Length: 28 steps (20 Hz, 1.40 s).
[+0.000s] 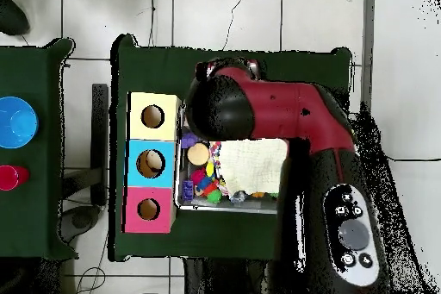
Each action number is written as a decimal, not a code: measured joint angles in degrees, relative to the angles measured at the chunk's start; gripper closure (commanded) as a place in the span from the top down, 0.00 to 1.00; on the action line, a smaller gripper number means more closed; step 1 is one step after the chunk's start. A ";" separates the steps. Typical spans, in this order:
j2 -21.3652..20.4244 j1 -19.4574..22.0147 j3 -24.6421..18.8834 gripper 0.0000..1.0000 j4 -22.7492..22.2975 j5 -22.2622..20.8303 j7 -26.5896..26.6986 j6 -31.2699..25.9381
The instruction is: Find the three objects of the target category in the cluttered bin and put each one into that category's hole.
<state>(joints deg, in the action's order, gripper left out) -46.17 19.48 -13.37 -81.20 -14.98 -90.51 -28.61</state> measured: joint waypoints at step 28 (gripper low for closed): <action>5.69 -3.00 4.46 1.00 -0.85 4.49 0.00 -17.37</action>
<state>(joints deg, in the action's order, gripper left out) -40.48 16.48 -8.91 -82.06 -10.49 -90.51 -45.98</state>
